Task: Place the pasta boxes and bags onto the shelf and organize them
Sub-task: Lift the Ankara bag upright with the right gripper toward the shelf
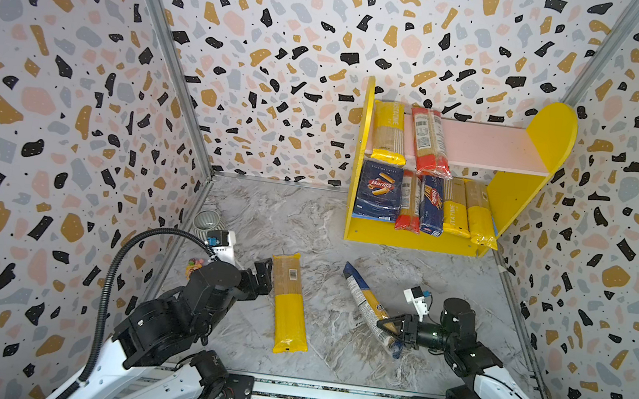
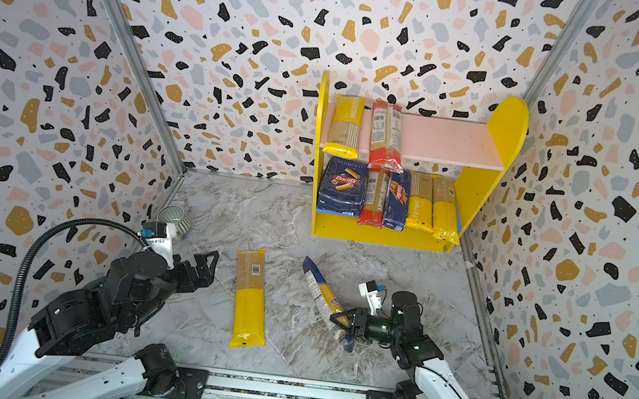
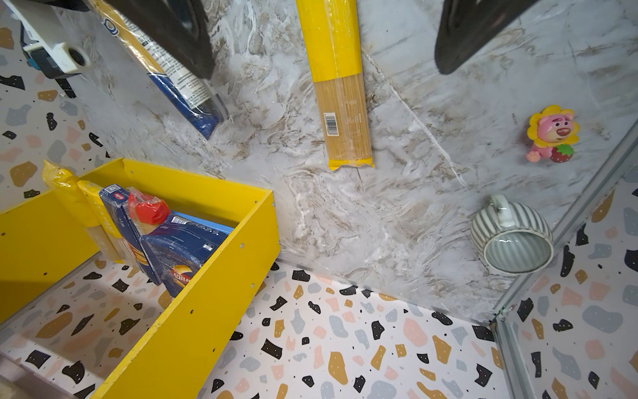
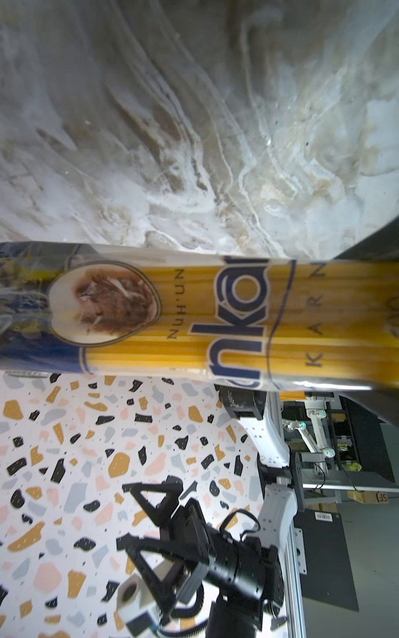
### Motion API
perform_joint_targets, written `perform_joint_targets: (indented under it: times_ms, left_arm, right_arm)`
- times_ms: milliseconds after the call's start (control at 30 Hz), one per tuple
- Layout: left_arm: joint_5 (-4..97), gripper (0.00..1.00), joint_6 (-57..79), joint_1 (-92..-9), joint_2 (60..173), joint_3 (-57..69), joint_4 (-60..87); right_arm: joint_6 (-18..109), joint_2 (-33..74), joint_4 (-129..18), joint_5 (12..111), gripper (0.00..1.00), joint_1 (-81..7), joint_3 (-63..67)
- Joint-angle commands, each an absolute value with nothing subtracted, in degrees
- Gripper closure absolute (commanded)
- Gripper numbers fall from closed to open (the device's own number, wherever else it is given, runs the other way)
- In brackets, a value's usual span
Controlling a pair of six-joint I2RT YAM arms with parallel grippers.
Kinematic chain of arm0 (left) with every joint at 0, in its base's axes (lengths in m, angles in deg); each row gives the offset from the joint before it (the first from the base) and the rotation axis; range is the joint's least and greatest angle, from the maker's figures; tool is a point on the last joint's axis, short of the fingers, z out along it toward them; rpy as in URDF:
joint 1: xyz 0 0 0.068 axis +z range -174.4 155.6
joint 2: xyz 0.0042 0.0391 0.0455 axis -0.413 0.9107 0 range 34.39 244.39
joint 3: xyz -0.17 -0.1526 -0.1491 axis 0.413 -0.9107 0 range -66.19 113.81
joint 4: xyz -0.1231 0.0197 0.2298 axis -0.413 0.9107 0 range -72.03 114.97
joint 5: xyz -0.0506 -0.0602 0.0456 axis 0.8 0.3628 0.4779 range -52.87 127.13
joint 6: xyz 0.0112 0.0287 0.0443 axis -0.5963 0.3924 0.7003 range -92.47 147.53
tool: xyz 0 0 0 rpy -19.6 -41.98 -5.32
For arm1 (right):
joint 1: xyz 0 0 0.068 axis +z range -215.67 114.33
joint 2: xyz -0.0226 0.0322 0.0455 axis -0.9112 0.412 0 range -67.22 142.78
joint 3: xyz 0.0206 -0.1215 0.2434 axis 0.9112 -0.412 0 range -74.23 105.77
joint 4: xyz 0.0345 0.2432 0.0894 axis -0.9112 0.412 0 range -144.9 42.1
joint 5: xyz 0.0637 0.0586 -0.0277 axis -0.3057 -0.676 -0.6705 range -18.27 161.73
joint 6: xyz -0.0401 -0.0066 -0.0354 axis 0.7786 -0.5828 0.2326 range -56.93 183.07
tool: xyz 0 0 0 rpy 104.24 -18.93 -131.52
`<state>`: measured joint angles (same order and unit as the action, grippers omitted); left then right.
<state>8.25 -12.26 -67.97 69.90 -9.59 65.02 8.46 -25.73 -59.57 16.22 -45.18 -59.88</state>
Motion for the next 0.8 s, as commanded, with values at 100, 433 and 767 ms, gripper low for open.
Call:
perform_joint_targets:
  times_ms: [100,433,767]
  left_arm:
    - [7.69,0.00,-11.39,-68.04,72.16,-5.79,63.80]
    - [6.47,0.00,-9.35,-68.12,73.76,-2.56,64.87]
    - [7.64,0.00,-8.97,-68.13,74.73,-0.46,64.47]
  right_arm:
    - [5.93,-34.32,-62.43,6.71,1.00,-48.48,-50.80]
    - [4.89,-39.49,-55.35,3.79,1.00,-52.11,-38.88]
    - [2.25,-32.68,-59.90,5.35,1.00,-53.14,-26.86]
